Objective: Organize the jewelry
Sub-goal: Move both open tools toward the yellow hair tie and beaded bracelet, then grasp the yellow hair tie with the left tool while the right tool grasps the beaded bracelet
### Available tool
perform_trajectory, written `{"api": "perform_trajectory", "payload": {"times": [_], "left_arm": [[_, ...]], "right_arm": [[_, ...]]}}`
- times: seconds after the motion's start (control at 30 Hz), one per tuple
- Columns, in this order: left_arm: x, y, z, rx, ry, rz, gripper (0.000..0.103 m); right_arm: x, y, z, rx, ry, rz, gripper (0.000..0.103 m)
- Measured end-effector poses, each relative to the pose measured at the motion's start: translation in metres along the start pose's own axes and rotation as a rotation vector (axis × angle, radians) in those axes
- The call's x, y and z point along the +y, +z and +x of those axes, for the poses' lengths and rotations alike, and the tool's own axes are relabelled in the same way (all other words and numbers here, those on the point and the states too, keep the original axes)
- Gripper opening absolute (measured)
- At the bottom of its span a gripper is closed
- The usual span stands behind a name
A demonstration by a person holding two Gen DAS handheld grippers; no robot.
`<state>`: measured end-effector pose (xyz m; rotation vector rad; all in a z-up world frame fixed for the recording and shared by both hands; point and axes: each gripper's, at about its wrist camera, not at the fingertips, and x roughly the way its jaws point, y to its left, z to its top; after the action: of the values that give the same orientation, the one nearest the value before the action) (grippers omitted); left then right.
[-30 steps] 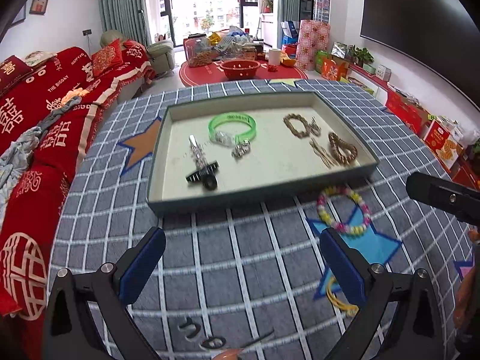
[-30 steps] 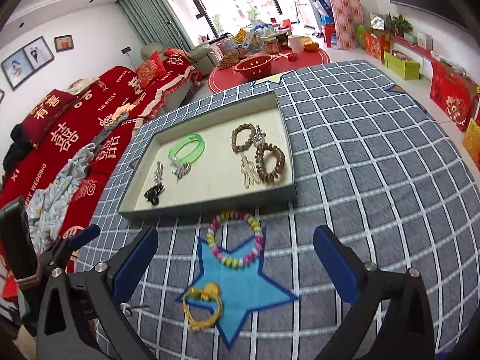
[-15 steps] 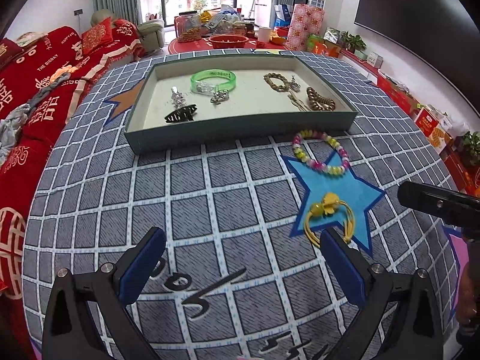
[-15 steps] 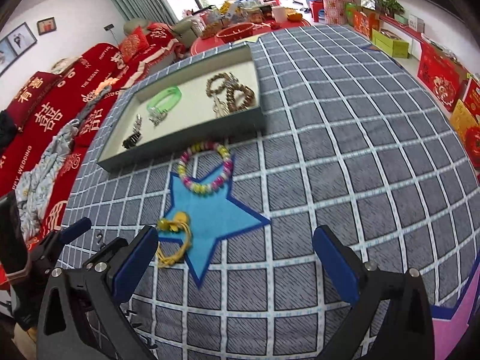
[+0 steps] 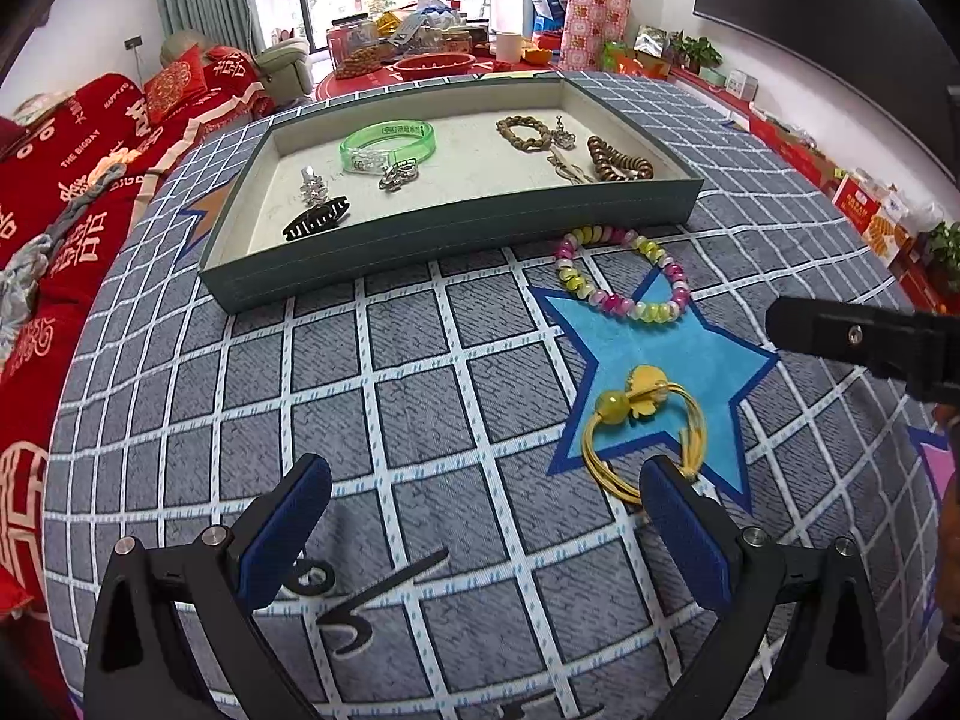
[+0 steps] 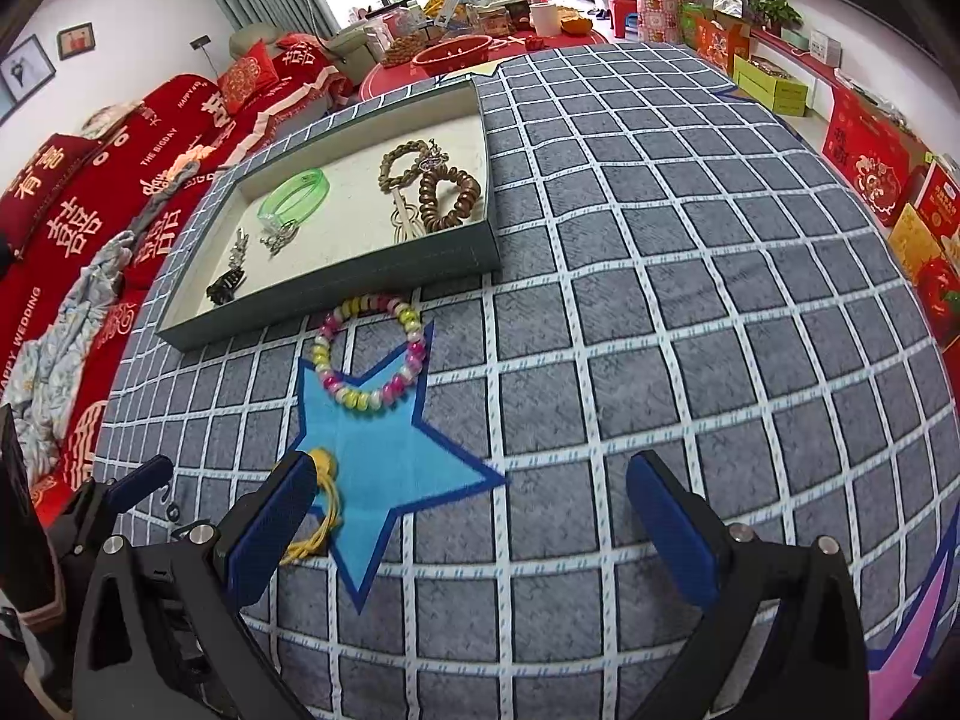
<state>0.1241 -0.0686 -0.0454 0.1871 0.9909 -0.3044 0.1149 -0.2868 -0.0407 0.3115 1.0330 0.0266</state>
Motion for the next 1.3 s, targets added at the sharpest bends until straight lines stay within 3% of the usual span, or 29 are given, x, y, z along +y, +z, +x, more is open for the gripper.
{"api": "perform_trajectory", "payload": {"times": [0.3, 0.6, 0.77, 0.93, 1.07, 1.1, 1.13, 1.3], "left_arm": [[-0.004, 0.007, 0.012, 0.016, 0.017, 0.009, 0.103], [-0.007, 0.011, 0.017, 0.008, 0.017, 0.016, 0.103], [-0.008, 0.011, 0.016, 0.000, 0.018, 0.027, 0.103], [-0.009, 0.011, 0.016, 0.000, 0.008, 0.034, 0.103], [-0.016, 0.012, 0.014, 0.000, -0.019, 0.074, 0.101], [-0.017, 0.012, 0.013, 0.000, -0.029, 0.086, 0.098], [-0.020, 0.012, 0.012, -0.005, -0.053, 0.101, 0.090], [-0.030, 0.014, 0.011, -0.006, -0.098, 0.160, 0.080]], "right_arm": [[0.012, 0.023, 0.021, 0.011, -0.025, -0.032, 0.100], [0.031, 0.033, 0.045, 0.038, -0.108, -0.132, 0.078], [0.047, 0.031, 0.053, 0.044, -0.176, -0.245, 0.075], [0.053, 0.029, 0.051, 0.045, -0.167, -0.279, 0.060], [0.057, 0.028, 0.048, 0.046, -0.157, -0.294, 0.028], [0.058, 0.029, 0.047, 0.047, -0.156, -0.297, 0.016], [0.058, 0.028, 0.047, 0.046, -0.157, -0.300, 0.011], [0.055, 0.027, 0.044, 0.038, -0.145, -0.281, 0.010]]}}
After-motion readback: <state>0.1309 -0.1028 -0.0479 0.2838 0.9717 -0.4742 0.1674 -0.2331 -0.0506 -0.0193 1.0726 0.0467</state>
